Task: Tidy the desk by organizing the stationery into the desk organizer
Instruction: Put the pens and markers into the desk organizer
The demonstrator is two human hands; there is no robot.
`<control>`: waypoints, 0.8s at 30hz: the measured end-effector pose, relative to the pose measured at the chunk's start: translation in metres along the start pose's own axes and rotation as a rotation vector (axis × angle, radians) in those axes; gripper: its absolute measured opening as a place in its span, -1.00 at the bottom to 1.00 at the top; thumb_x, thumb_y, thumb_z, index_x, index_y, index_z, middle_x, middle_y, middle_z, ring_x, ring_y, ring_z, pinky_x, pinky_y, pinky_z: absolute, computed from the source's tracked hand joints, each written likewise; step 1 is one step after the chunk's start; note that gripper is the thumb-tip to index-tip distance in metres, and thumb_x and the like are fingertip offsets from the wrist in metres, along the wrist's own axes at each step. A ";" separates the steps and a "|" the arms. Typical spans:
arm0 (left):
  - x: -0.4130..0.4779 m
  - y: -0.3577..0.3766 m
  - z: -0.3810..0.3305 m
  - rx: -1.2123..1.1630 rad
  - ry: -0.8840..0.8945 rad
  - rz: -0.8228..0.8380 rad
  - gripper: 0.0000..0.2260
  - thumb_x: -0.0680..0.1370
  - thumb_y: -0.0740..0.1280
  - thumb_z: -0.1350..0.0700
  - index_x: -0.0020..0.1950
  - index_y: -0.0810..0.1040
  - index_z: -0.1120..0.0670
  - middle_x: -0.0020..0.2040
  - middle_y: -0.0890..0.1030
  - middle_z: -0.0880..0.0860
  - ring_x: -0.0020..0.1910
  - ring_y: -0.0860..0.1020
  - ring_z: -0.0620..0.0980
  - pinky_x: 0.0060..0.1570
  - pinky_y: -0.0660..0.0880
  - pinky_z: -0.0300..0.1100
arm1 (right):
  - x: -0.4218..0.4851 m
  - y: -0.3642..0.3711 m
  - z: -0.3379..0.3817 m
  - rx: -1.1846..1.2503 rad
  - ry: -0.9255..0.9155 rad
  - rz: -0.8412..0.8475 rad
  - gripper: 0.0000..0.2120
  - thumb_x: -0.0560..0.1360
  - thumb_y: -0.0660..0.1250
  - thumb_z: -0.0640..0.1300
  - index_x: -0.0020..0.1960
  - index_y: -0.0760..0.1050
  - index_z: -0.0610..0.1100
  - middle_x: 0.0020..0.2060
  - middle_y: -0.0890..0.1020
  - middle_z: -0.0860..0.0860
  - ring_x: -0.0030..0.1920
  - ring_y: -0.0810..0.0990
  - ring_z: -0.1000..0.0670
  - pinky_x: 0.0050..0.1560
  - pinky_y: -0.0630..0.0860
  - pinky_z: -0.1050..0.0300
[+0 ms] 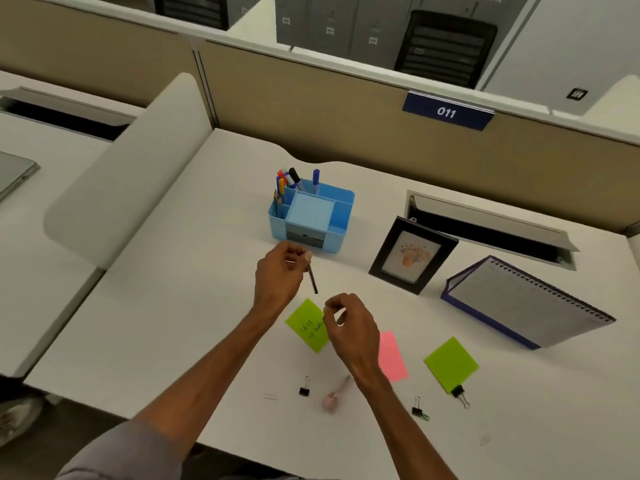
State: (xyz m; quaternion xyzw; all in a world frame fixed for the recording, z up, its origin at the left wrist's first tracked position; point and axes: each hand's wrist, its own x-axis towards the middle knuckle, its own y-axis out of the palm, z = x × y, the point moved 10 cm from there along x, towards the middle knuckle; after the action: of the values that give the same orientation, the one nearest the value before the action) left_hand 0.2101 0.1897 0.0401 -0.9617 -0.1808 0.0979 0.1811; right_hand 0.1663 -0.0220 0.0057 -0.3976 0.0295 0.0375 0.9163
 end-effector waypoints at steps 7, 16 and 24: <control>0.084 -0.060 -0.038 0.170 0.211 -0.131 -0.84 0.66 0.40 0.04 0.20 0.61 0.07 0.11 0.71 -0.01 0.01 0.62 -0.12 -0.11 0.46 -0.46 | -0.001 0.056 -0.008 -0.092 0.032 0.106 -0.91 0.58 0.31 -0.02 0.03 0.59 0.08 -0.03 0.64 0.14 -0.11 0.61 0.08 -0.15 0.52 0.06; 0.151 -0.069 -0.053 0.227 0.307 -0.161 -0.77 0.67 0.37 -0.01 0.28 0.56 0.06 0.19 0.70 0.04 0.09 0.64 -0.07 0.09 0.56 -0.23 | 0.005 0.080 -0.013 -0.096 0.081 0.126 -0.92 0.59 0.31 -0.03 0.03 0.57 0.11 -0.04 0.63 0.19 -0.08 0.61 0.10 -0.14 0.53 0.04; 0.170 -0.038 -0.017 0.327 0.265 -0.050 -0.79 0.66 0.40 -0.02 0.25 0.59 0.03 0.16 0.72 0.03 0.00 0.64 -0.06 0.12 0.65 -0.07 | 0.009 0.081 -0.016 -0.076 0.096 0.116 -0.90 0.59 0.30 -0.04 0.03 0.57 0.11 -0.04 0.62 0.17 -0.09 0.62 0.09 -0.14 0.56 0.02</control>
State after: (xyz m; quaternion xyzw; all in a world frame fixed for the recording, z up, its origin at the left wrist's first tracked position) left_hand 0.3585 0.2830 0.0498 -0.9193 -0.1608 -0.0061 0.3593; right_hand 0.1669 0.0217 -0.0644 -0.4312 0.0949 0.0728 0.8943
